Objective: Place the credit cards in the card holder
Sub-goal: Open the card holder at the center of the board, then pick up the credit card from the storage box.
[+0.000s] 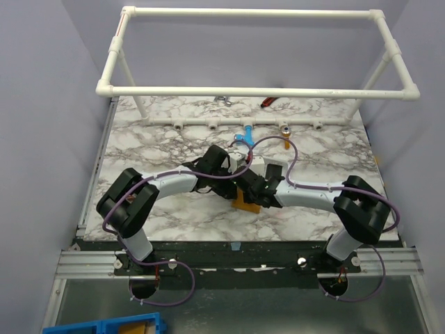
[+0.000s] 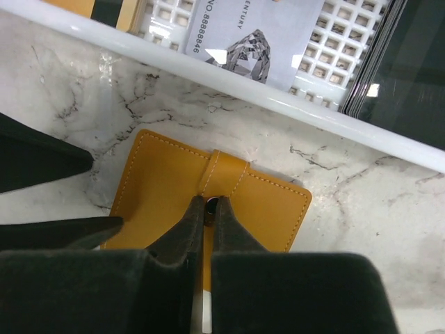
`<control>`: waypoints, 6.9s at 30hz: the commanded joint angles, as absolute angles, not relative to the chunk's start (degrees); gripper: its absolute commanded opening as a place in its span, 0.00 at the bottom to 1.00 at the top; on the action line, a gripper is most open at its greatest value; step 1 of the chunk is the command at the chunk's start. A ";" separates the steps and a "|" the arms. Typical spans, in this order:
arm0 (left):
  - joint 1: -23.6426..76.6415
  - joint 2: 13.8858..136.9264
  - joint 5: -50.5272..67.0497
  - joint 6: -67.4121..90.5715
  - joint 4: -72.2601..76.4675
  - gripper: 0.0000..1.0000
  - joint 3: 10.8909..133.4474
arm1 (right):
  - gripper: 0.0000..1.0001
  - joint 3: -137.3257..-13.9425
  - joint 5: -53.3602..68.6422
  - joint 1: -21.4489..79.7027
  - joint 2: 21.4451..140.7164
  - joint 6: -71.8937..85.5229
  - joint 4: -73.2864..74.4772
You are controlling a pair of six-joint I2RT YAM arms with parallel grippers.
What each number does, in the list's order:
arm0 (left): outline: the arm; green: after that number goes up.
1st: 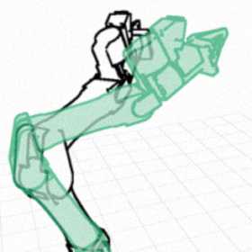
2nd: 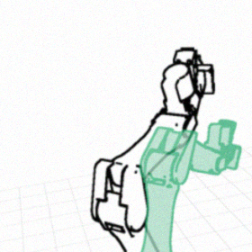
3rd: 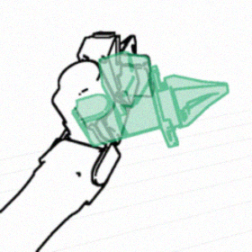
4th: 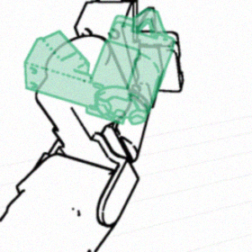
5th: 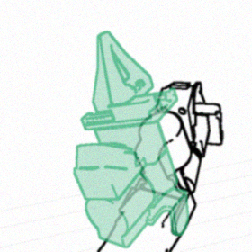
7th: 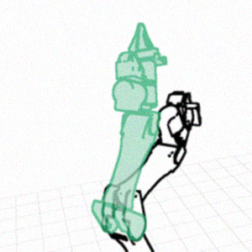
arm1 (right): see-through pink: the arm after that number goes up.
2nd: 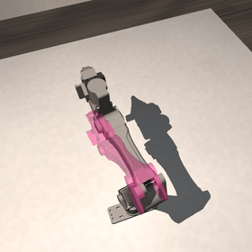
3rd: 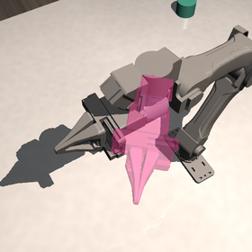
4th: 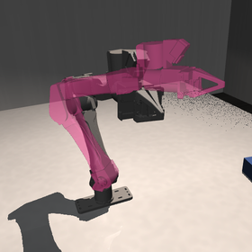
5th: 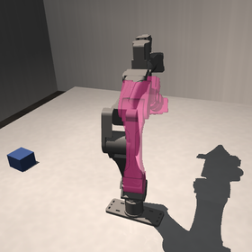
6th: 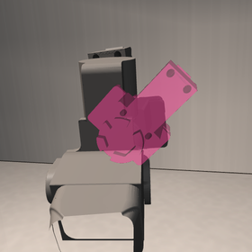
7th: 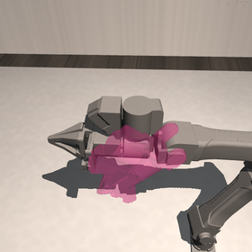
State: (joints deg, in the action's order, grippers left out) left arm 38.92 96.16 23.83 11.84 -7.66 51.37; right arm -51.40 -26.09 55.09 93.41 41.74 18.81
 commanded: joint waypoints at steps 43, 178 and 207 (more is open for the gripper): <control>42.80 85.84 23.63 -8.66 -20.24 0.51 59.94 | 0.01 -39.69 -0.45 41.00 70.75 46.65 17.03; 28.10 99.37 21.07 4.13 -16.88 0.38 62.75 | 0.51 -50.49 3.76 36.92 101.40 44.96 -7.20; 28.56 102.75 24.50 7.63 -16.61 0.42 66.59 | 0.65 -53.89 2.11 36.89 101.87 42.36 -1.59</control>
State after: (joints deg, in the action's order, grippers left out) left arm 28.51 101.08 23.03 6.70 -17.80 65.54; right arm -52.07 3.38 37.36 99.44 43.22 -3.90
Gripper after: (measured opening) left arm 0.443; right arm 0.645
